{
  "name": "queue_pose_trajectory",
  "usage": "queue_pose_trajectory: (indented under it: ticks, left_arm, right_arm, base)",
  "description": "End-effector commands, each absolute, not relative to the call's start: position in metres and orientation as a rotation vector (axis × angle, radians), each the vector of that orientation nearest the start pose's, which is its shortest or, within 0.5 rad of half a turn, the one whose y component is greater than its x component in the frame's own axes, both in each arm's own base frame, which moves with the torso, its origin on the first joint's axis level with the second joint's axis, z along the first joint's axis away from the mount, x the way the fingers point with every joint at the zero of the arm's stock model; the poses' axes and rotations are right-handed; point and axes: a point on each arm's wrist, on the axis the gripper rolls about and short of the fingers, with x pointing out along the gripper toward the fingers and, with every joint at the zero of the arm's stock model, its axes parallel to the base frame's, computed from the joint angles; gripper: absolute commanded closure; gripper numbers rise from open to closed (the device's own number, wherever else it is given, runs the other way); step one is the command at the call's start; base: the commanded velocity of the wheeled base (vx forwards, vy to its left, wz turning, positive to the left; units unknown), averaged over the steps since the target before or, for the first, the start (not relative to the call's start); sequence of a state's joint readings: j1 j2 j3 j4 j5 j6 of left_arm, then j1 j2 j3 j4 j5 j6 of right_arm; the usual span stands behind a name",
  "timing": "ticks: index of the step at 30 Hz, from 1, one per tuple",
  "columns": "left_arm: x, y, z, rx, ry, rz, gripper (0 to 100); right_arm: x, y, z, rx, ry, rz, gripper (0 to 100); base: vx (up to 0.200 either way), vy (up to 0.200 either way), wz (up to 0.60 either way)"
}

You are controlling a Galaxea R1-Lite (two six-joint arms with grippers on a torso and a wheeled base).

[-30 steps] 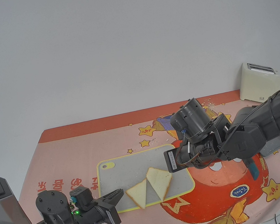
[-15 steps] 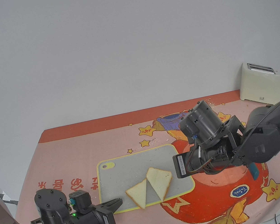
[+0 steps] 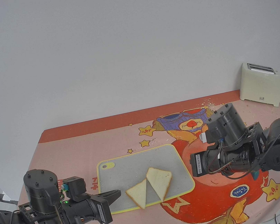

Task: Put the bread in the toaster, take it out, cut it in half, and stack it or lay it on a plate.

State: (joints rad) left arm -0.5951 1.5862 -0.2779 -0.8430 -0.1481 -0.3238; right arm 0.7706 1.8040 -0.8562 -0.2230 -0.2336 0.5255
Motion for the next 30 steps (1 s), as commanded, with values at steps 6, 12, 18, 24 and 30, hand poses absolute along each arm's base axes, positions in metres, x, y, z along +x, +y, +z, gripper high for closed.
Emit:
queue_pose_trajectory:
  ticks: [6,12,18,24,30]
  left_arm:
    - [0.172,-0.119,0.109,-0.201,0.557,-0.645,100]
    - [0.169,-0.118,0.112,-0.206,0.545,-0.655,100]
    - [0.169,-0.117,0.108,-0.201,0.562,-0.641,100]
    - [0.164,-0.114,0.105,-0.196,0.572,-0.631,100]
    - [0.164,-0.115,0.102,-0.193,0.589,-0.633,100]
  right_arm:
    - [0.252,0.206,0.175,0.118,0.642,0.346,100]
    - [0.211,0.166,0.186,0.118,0.700,0.329,100]
    - [0.209,0.161,0.180,0.136,0.742,0.385,100]
    - [0.222,0.178,0.153,0.094,0.791,0.374,100]
    - [0.231,0.199,0.142,0.099,0.721,0.391,100]
  base:
    - [0.000,0.000,0.00]
    - [0.000,0.000,0.00]
    - [0.000,0.000,0.00]
    - [0.000,0.000,0.00]
    - [0.000,0.000,0.00]
